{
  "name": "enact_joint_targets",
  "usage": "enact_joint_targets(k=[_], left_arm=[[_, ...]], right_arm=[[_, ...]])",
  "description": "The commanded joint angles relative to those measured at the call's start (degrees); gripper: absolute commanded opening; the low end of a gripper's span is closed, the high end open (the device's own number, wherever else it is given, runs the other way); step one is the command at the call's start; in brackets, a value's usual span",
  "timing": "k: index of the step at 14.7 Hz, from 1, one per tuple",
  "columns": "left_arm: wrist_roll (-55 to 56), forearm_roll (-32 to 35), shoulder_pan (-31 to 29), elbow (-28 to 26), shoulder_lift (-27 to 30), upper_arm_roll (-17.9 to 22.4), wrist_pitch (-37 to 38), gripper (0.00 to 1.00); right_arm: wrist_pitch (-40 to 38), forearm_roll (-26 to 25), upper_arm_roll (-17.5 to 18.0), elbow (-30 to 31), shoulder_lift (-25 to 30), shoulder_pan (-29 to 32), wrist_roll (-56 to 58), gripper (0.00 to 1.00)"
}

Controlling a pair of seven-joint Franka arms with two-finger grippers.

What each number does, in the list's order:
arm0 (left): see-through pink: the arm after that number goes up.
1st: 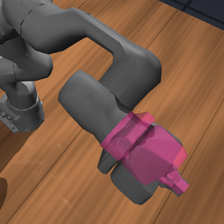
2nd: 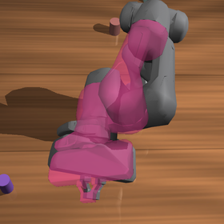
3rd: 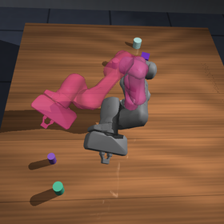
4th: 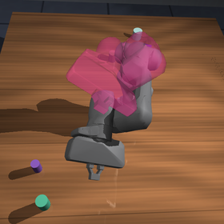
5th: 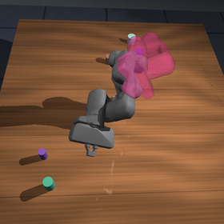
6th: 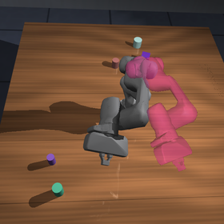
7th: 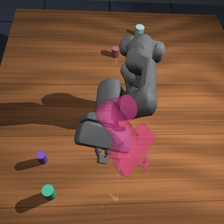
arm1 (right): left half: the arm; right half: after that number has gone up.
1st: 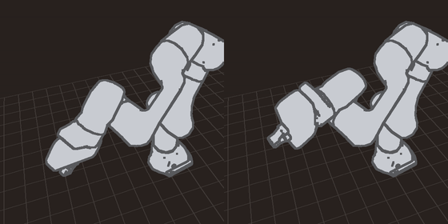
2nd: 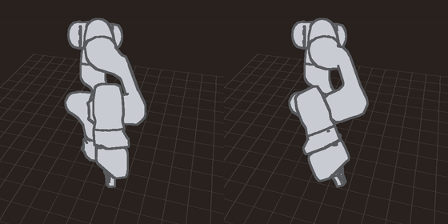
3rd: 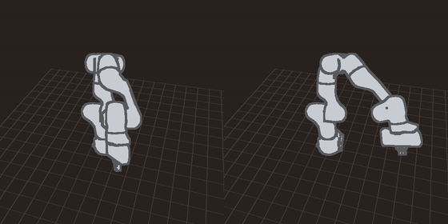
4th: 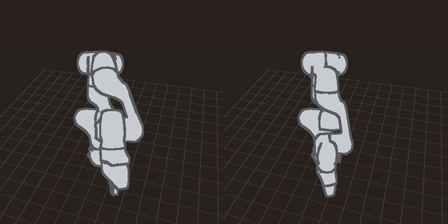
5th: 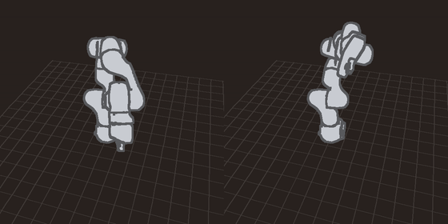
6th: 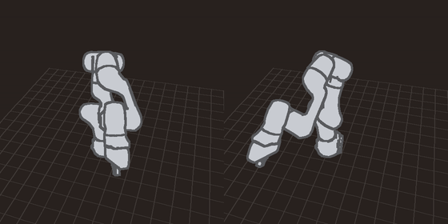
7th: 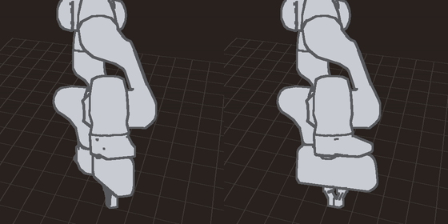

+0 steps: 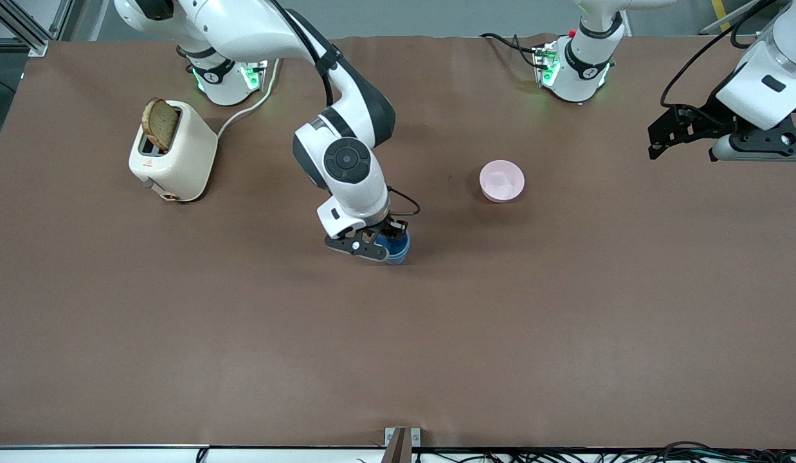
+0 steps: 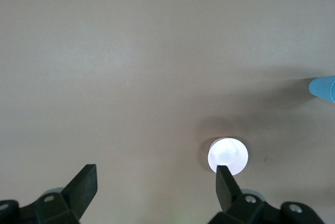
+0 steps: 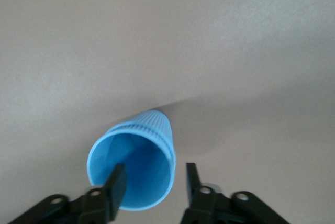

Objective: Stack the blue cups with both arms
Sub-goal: 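Open the right gripper and lift it off the stacked cups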

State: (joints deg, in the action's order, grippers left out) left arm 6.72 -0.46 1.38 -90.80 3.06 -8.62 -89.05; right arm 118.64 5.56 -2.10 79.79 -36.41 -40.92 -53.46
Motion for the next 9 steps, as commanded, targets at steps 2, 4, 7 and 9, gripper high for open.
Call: enact_joint_targets(k=[2,4,7,9], left_arm=[[0.75,0.55,0.11,1.68,-0.68,-0.08,1.16,1.0],[0.66,0.64,0.2,1.68,-0.68,-0.08,1.16,1.0],[0.49,0.64,0.11,1.59,-0.6,-0.08,1.16,1.0],[0.66,0.81,0.02,1.5,-0.68,0.01,1.25,1.0]], right_arm=[[-2.51,-2.64,-2.46,0.63,5.9,3.12,1.59,1.0],[-8.92,-4.76,-5.01,0.54,10.46,5.92,5.88,1.0],[-17.1,-5.11,-6.69,0.8,16.26,13.29,16.59,1.0],[-21.32,-5.2,-6.95,0.8,19.7,18.74,22.84,1.0]])
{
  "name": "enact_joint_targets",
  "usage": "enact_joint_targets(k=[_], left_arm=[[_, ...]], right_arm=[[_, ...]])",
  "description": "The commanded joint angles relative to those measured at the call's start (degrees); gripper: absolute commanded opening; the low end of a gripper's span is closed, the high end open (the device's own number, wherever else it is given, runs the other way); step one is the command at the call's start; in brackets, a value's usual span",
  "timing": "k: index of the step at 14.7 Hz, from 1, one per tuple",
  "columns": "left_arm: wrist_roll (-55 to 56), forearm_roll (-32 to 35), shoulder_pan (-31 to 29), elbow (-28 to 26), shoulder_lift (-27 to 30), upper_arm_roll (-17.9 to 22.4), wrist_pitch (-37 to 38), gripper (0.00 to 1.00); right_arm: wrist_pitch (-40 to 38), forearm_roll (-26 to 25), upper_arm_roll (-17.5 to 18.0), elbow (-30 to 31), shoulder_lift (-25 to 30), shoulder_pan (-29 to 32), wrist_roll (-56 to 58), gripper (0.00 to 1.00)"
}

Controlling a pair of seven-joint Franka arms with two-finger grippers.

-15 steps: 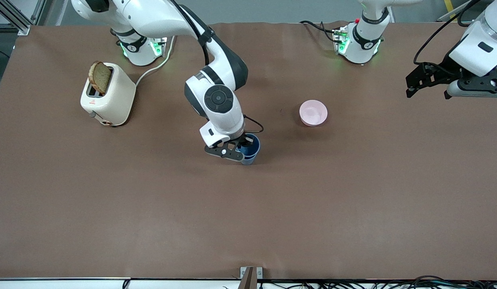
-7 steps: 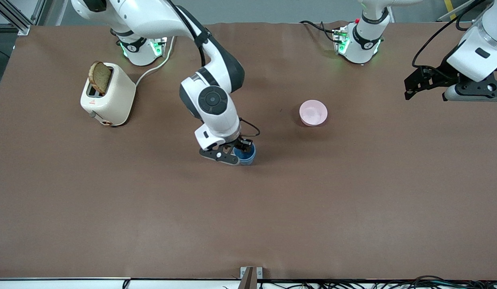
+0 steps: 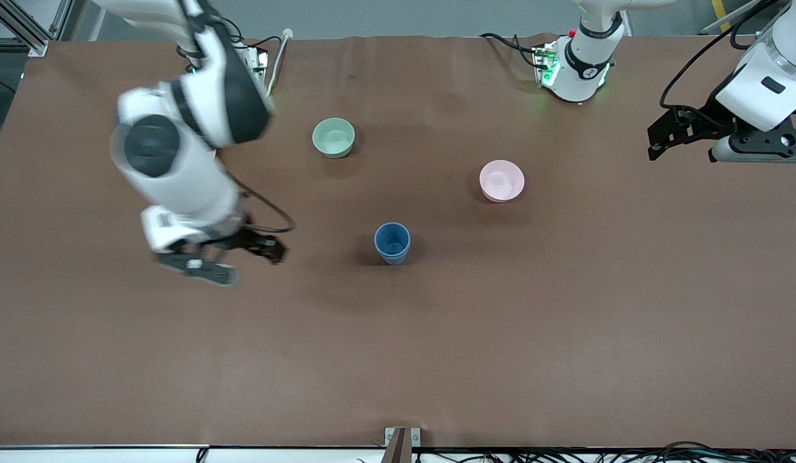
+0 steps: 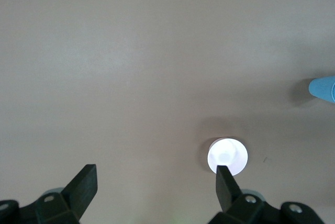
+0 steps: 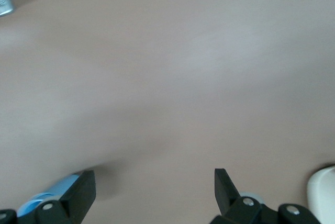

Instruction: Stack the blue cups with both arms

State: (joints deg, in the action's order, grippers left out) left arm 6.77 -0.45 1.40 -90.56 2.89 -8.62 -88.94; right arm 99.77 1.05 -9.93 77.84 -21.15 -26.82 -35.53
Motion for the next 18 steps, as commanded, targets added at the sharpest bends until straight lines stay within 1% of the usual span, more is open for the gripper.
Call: enact_joint_targets(k=[1,4,5,6,7,8,10,12,18], left_arm=[[0.52,1.24,-0.08,1.26,-0.51,0.1,1.14,1.0],[0.7,2.83,-1.05,1.26,-0.6,0.01,1.14,1.0],[0.7,2.74,-1.22,0.83,-0.43,-0.08,1.23,1.0],[0.7,2.74,-1.22,0.73,-0.34,-0.08,1.23,1.0],[-0.09,2.65,-1.48,1.26,-0.25,-0.08,0.88,1.0],[-0.35,2.04,-1.49,1.35,-0.08,-0.16,0.53,1.0],[-0.18,1.95,-1.49,1.26,0.19,-0.08,-0.35,1.0],[-0.18,1.95,-1.75,1.17,0.36,-0.08,-0.79,1.0],[-1.23,1.95,-2.01,1.09,-0.16,-0.17,-0.27,1.0]], right_arm=[[-4.13,-0.7,0.87,2.84,6.11,7.37,7.56,1.0],[-7.21,-0.61,1.57,2.84,10.33,16.51,15.12,1.0],[-9.05,-0.52,3.06,2.84,11.74,20.02,18.19,1.0],[-10.2,-0.52,5.33,2.84,13.14,23.62,20.92,1.0],[-11.17,-0.52,6.4,2.93,14.37,26.18,23.03,1.0],[-12.49,-0.52,6.32,2.84,15.6,27.51,25.49,1.0],[-13.72,-0.7,4.93,3.1,17.98,28.49,31.63,1.0],[-14.52,-0.87,1.85,5.11,19.48,27.7,34.56,1.0],[-14.26,-0.88,2.02,5.65,19.92,27.08,34.21,1.0]])
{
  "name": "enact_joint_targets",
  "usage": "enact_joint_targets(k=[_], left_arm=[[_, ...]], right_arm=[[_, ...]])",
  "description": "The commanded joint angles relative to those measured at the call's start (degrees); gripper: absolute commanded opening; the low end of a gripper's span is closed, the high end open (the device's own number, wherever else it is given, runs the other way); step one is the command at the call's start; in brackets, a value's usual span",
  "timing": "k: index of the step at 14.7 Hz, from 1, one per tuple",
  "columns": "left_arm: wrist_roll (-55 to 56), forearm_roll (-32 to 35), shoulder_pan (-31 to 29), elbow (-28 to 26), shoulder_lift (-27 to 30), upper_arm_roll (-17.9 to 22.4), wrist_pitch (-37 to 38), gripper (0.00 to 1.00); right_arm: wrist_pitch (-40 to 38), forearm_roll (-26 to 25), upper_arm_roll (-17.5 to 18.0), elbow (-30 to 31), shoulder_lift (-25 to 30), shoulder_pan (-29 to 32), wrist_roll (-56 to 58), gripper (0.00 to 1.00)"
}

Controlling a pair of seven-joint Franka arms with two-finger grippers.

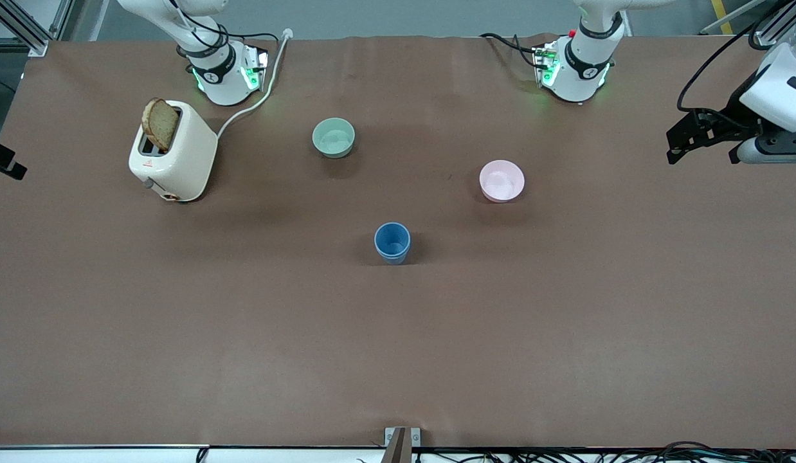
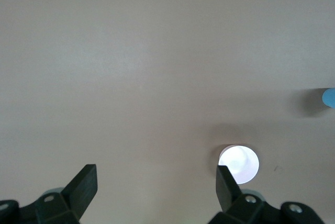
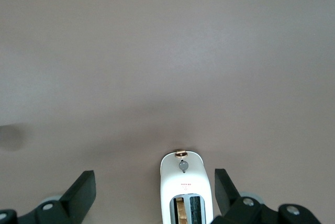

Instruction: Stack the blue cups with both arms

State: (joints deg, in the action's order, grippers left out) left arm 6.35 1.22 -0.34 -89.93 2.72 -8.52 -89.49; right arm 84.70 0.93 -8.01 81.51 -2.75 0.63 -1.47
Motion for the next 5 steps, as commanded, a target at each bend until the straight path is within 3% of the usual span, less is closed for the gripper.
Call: enact_joint_targets(k=[1,5], left_arm=[[-0.9,0.54,-0.37,0.72,0.0,-0.27,0.28,1.0],[-0.81,0.63,-0.28,0.81,0.09,-0.27,0.37,1.0]], right_arm=[[0.81,-0.76,0.1,1.81,1.52,-0.28,0.32,1.0],[0.64,-1.11,0.18,1.55,1.52,-0.45,0.85,1.0]])
